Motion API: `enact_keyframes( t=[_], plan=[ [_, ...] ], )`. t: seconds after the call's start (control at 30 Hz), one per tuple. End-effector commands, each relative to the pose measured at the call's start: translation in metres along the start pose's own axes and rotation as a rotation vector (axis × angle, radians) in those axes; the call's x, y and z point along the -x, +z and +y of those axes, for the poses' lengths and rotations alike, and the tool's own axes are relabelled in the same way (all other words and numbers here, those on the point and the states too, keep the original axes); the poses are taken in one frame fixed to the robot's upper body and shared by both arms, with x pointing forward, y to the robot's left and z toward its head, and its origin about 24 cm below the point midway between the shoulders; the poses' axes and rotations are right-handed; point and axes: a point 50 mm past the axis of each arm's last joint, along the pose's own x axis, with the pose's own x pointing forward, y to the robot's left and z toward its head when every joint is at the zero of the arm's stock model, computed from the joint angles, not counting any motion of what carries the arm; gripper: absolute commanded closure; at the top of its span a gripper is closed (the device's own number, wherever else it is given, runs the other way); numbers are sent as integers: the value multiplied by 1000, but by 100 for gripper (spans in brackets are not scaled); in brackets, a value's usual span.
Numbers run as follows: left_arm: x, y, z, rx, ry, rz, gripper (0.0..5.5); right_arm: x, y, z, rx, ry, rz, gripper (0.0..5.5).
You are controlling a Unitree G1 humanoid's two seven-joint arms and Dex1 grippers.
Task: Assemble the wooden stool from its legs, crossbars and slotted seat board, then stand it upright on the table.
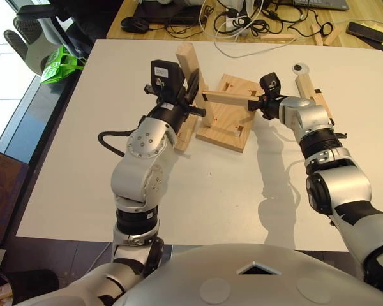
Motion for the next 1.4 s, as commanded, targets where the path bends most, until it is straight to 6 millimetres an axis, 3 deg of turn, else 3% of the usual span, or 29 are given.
enact_keyframes(
  t=[0.03, 0.13, 0.6, 0.73, 0.9, 1.03, 1.17, 1.27, 1.4],
  plan=[
    [7, -55, 5, 11, 11, 284, 448, -2, -11, -1, -18, -30, 24, 550],
    [6, -50, 5, -17, 11, 247, 448, -1, -6, -4, -12, -48, -20, 550],
    [10, -15, 9, -53, 99, -64, 232, -3, -9, -1, 31, -36, -20, 550],
    [14, 4, 10, -96, 125, -235, 173, -4, -10, -1, 31, -35, -22, 550],
    [15, 23, 5, -219, 106, -387, 148, 2, 3, -8, 3, -93, -110, 550],
    [9, 36, 11, -217, 148, -435, 148, 34, 34, -56, -36, -488, -330, 550],
    [-5, 21, 17, -85, 150, -295, 148, 78, 58, -82, -104, -701, -597, 550],
    [-11, 3, 18, 74, 116, -144, 148, 102, 63, -94, -128, -786, -690, 550],
    [-14, 12, 12, 288, 16, -114, 148, 121, 45, -114, -149, -882, -684, 550]
  ],
)
